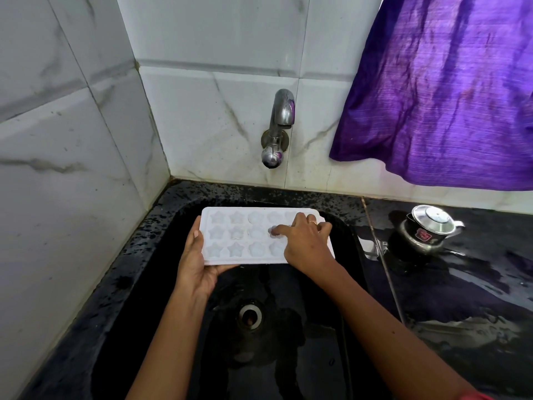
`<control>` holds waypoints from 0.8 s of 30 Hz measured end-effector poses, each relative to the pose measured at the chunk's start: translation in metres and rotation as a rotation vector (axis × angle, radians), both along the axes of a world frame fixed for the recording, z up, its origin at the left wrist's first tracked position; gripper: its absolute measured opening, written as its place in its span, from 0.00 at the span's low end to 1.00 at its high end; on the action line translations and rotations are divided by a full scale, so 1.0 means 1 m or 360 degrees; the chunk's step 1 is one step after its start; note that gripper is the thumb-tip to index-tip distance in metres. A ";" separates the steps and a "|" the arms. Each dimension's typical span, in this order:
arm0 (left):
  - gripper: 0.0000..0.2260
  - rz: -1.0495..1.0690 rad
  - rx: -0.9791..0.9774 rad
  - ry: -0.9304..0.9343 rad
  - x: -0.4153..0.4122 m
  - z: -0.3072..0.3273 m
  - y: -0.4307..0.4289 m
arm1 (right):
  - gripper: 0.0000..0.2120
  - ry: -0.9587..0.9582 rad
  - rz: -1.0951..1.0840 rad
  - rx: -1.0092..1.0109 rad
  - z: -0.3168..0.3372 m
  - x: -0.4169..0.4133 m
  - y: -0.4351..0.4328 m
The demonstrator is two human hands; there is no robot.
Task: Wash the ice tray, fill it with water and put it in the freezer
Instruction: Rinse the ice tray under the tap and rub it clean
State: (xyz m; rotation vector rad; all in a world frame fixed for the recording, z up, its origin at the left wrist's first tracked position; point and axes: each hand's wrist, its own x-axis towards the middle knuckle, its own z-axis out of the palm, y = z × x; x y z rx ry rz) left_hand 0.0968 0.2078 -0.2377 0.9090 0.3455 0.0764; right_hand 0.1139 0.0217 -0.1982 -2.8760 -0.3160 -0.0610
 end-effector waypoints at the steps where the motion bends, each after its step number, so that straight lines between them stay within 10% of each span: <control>1: 0.16 0.0005 0.0006 0.0006 0.000 0.000 0.001 | 0.29 0.0018 0.0006 0.0006 0.000 0.000 0.001; 24: 0.17 0.0002 -0.0026 0.0042 -0.003 0.002 0.001 | 0.27 -0.0142 -0.0043 0.0013 0.005 0.001 0.001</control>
